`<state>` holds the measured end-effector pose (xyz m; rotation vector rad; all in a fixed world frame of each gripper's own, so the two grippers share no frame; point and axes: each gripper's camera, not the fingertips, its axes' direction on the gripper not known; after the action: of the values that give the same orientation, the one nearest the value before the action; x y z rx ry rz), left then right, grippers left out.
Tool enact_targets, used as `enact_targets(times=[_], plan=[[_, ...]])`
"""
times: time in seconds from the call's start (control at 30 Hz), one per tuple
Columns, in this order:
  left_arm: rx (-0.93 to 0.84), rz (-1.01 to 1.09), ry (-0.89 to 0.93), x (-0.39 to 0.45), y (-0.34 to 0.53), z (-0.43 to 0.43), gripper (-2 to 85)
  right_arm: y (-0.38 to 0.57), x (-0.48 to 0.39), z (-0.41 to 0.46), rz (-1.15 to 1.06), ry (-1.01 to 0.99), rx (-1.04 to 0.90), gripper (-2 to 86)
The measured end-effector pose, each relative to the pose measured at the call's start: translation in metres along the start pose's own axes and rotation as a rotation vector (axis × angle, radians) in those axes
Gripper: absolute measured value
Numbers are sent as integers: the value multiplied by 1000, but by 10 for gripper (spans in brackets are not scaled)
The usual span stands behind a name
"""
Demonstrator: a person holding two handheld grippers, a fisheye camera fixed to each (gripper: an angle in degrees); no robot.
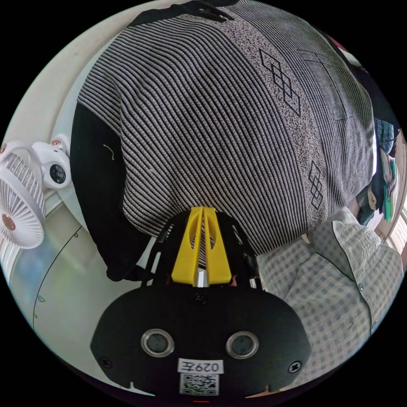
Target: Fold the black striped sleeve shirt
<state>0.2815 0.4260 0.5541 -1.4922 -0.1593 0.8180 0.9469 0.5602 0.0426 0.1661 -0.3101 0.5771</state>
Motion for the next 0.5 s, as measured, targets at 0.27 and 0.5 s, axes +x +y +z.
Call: enact_targets(times=[0.27, 0.5], plan=[[153, 42, 68, -58, 59, -10, -9, 111, -225, 62, -291, -266, -294, 7], [263, 42, 494, -144, 119, -9, -5, 215, -274, 149, -386, -542, -791, 7]])
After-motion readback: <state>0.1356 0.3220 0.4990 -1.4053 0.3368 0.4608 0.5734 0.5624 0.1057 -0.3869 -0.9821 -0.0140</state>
